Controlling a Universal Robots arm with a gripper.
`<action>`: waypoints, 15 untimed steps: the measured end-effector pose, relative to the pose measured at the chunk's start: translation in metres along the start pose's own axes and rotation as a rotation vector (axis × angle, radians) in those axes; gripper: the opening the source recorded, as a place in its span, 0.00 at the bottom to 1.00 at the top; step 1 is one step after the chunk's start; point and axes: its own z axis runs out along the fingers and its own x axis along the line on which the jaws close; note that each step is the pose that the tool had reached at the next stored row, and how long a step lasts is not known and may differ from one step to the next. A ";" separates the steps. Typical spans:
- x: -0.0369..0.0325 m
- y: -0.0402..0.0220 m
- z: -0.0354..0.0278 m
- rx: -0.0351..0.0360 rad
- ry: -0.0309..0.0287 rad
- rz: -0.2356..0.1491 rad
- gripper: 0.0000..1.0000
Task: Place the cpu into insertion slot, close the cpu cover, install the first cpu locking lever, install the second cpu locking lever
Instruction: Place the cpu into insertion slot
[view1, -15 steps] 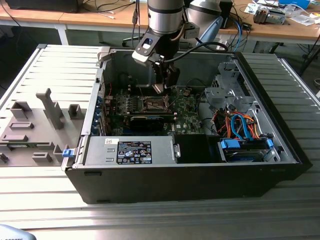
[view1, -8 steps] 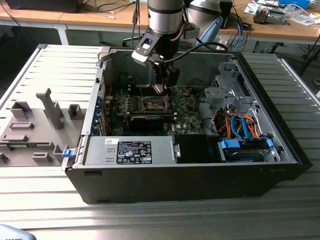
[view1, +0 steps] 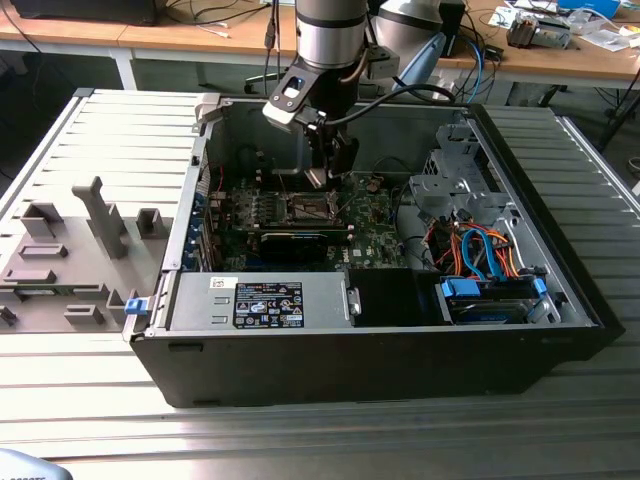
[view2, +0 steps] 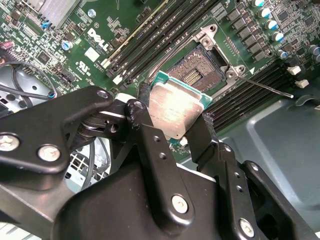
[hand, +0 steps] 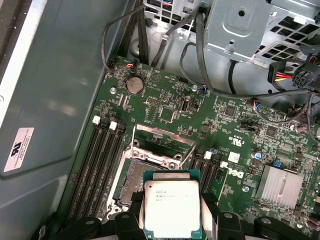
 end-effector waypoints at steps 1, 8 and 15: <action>0.0000 0.0000 0.0001 0.0001 -0.0003 0.001 0.54; 0.0000 0.0000 0.0007 0.0011 -0.0017 0.015 0.54; 0.0001 0.0000 0.0012 0.0020 -0.0031 0.026 0.54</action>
